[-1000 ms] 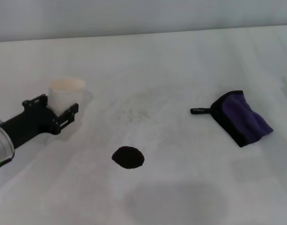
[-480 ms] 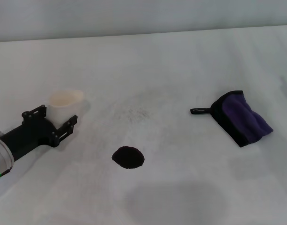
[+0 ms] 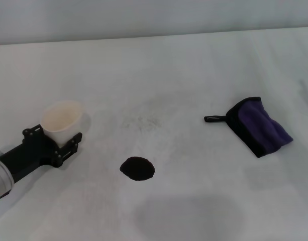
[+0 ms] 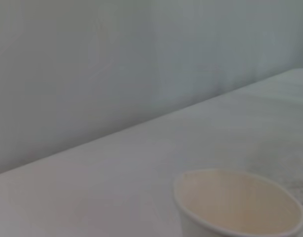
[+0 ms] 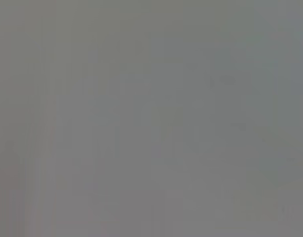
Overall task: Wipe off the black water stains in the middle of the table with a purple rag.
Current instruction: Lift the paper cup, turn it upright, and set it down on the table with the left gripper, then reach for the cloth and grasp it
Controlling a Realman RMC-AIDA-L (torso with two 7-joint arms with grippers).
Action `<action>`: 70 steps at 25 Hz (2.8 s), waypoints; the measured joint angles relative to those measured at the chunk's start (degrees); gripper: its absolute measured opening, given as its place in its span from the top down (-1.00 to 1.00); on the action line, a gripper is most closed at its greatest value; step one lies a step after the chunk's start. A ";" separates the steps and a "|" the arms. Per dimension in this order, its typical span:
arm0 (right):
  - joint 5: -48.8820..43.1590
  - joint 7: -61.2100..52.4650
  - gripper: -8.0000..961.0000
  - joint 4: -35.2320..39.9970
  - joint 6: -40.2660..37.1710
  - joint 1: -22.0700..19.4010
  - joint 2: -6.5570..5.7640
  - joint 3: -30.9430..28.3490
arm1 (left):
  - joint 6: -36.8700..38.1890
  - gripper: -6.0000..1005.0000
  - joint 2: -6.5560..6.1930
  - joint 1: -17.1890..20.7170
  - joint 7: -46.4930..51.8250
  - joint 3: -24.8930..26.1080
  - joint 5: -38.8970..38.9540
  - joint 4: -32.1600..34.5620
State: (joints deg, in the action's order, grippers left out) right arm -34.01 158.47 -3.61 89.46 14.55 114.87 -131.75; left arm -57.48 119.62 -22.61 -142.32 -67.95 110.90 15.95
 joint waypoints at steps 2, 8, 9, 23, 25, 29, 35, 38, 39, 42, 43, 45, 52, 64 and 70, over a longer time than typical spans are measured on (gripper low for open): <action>0.00 0.03 -0.82 0.00 -0.16 0.07 0.01 0.00 | -0.62 -0.21 0.01 0.56 -1.88 -0.06 1.98 -0.06; 0.00 0.09 -0.82 0.00 -0.14 0.08 0.00 0.00 | -0.96 -0.34 0.00 0.86 -4.38 -0.16 4.72 -0.71; 0.00 0.09 -0.82 0.00 -0.13 0.09 0.00 0.00 | -0.82 -0.36 0.00 0.66 -4.43 -0.17 4.73 -0.99; 0.00 0.09 -0.82 0.00 -0.11 0.34 0.09 0.00 | -0.91 -0.78 -0.13 1.70 -4.88 0.25 4.84 -2.76; 0.00 0.09 -0.82 -0.02 -0.10 0.36 0.09 0.00 | -2.32 -0.78 -0.12 2.69 -5.46 0.29 5.28 -2.63; 0.00 0.09 -0.82 -0.05 -0.06 0.42 0.09 0.00 | -7.09 -0.78 -0.14 5.52 -9.45 0.25 9.39 -2.77; 0.24 -0.26 -0.82 -0.08 0.37 0.40 0.10 -0.11 | -8.75 -0.77 -0.17 8.89 -10.33 0.29 12.00 -2.91; 1.39 -2.14 -0.82 -0.08 0.59 0.36 0.14 -0.62 | -9.28 -0.77 -0.14 10.83 -10.74 0.33 15.15 -2.94; 1.73 -3.32 -0.82 -0.10 0.78 0.32 0.15 -0.75 | -9.41 -0.77 -0.16 11.46 -10.85 0.34 16.33 -2.94; 2.17 -8.20 -0.82 -0.58 1.57 0.10 0.12 -1.66 | -10.44 -0.77 -0.30 13.29 -10.98 0.36 20.37 -2.94; 2.20 -10.45 -0.82 -0.85 1.80 -0.03 0.07 -2.09 | -11.08 -0.77 -0.35 13.98 -11.10 0.36 21.83 -2.95; 2.23 -15.40 -0.82 -1.62 1.89 -0.43 -0.02 -2.65 | -12.21 -0.77 -0.42 15.02 -11.66 0.36 24.56 -2.95; -1.96 -39.50 -0.82 -8.54 -4.12 -2.60 -2.43 -1.48 | -13.96 -0.77 -0.40 16.36 -13.18 0.36 32.22 -3.01; -46.26 -86.70 -0.81 -34.13 -18.14 -0.12 -10.89 -1.49 | -16.04 -0.77 -0.43 13.26 -14.73 0.45 36.27 -2.84; -74.74 -109.36 -0.80 -58.54 -15.48 0.43 -10.08 -1.84 | -16.36 -0.77 -0.44 12.21 -15.18 0.45 36.32 -2.72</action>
State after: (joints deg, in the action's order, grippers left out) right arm -108.75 49.11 -62.16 73.98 14.98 104.79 -133.59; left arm -73.84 119.18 -10.40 -157.49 -67.50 147.22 13.22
